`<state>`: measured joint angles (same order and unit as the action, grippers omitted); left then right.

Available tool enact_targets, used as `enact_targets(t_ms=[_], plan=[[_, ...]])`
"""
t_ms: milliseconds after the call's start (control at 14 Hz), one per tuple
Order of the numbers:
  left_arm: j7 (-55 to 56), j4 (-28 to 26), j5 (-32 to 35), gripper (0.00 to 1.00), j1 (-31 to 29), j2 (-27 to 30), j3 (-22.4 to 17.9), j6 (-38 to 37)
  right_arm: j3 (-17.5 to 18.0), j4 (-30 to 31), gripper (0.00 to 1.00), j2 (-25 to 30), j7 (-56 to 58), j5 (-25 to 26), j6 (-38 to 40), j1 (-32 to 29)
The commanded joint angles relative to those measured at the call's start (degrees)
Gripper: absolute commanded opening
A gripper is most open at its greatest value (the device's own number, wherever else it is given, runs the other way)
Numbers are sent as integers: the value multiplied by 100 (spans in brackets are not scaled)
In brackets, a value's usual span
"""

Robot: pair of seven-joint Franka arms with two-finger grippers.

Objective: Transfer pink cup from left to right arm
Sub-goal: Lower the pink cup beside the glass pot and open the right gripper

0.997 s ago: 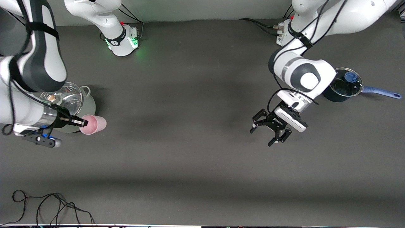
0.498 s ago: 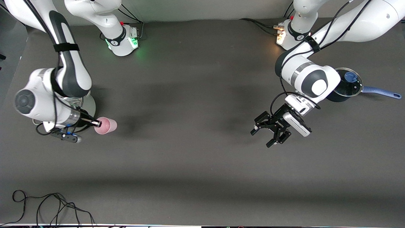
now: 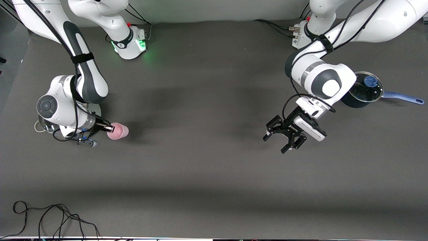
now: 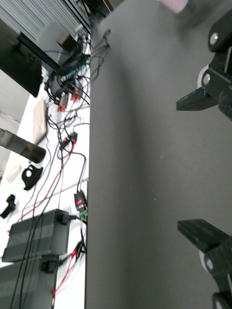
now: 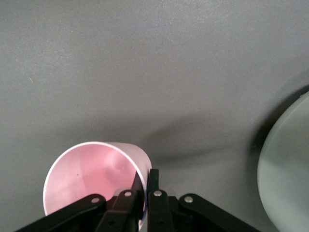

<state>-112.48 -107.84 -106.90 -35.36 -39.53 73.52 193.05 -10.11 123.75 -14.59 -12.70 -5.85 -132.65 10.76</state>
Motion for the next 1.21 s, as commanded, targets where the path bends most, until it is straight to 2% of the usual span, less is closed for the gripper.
enact_targets(t_ms=[0, 285, 356, 427, 569, 641, 712, 854, 997, 1068, 1139], plan=[[103, 34, 56, 100, 100, 182, -31, 381, -61, 43, 0, -113, 189, -4, -233, 5], [-54, -1, 73, 100, -14, 191, -49, 540, -61, 96, 0, -316, 189, -4, -515, -13], [-116, -44, 73, 100, -110, 357, -57, 619, -70, 105, 0, -325, 181, -4, -524, -13], [-125, -106, 73, 100, -163, 576, -75, 759, -61, 105, 4, -325, 189, -4, -516, -13], [-117, -194, 73, 100, -138, 1015, -407, 769, -61, 114, 23, -316, 189, -4, -507, -4], [-125, -211, 64, 100, -146, 1191, -496, 760, -61, 114, 36, -316, 189, -4, -516, -4], [-117, -246, 64, 100, -155, 1306, -680, 760, -61, 114, 42, -308, 189, -4, -507, -4], [-117, -316, 64, 100, -155, 1499, -970, 760, -61, 114, 45, -281, 189, -4, -498, -4], [-117, -405, 82, 100, -59, 1817, -1427, 690, -70, 105, 48, -185, 189, -4, -455, -4], [-117, -405, 82, 100, -59, 1817, -1455, 646, -70, 105, 55, -98, 189, -4, -411, -4], [-90, -405, 82, 100, -76, 1843, -1464, 637, -70, 70, 67, -27, 189, -4, -332, -4]])
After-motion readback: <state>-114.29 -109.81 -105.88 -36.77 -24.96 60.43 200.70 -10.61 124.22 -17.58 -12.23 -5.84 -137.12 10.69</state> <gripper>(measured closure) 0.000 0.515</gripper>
